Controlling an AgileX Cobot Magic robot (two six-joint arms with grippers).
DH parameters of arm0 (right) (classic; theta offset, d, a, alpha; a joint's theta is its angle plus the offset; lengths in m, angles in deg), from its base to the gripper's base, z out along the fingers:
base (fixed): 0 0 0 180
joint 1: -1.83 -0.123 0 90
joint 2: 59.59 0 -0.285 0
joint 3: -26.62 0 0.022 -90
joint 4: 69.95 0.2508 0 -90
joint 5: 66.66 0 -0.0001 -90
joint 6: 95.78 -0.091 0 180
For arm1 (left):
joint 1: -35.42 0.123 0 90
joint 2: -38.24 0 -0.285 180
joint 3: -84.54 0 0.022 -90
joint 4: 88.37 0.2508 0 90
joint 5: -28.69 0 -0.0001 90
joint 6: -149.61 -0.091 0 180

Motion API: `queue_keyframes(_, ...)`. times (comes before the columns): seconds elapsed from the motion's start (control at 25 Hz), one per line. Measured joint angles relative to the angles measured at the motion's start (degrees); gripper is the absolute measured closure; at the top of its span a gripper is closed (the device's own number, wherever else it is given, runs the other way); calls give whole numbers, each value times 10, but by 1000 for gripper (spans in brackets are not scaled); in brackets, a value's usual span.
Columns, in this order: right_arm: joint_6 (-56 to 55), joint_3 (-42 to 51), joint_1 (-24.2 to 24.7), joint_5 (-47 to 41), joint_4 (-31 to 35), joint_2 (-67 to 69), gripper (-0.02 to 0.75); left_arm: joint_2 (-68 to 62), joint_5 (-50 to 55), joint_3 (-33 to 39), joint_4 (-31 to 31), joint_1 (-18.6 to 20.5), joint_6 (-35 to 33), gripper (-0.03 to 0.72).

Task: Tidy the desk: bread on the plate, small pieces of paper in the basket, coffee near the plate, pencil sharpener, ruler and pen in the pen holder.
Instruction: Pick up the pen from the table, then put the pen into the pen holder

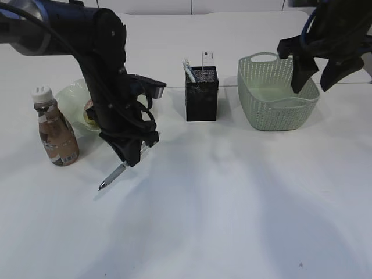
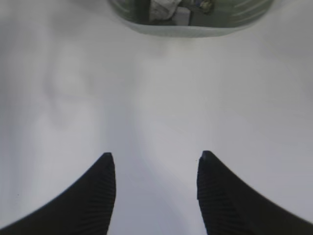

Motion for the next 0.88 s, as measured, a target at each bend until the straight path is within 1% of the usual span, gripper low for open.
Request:
queue_keyframes(0.04,0,0,17,0,3,0,309,-1,1,-9,0,0,1,610)
queue_keyframes(0.24,0,0,61,0,12,0,311,-3,-3,-63,-1,0,1,610)
queue_keyframes(0.36,0,0,74,0,12,0,311,-3,-22,-97,-4,0,1,609)
queue_keyframes(0.6,0,-1,76,0,15,3,311,-3,-88,-149,-22,0,1,608)
queue_keyframes(0.88,1,-2,76,-1,16,35,311,-4,-191,-160,-49,0,1,608)
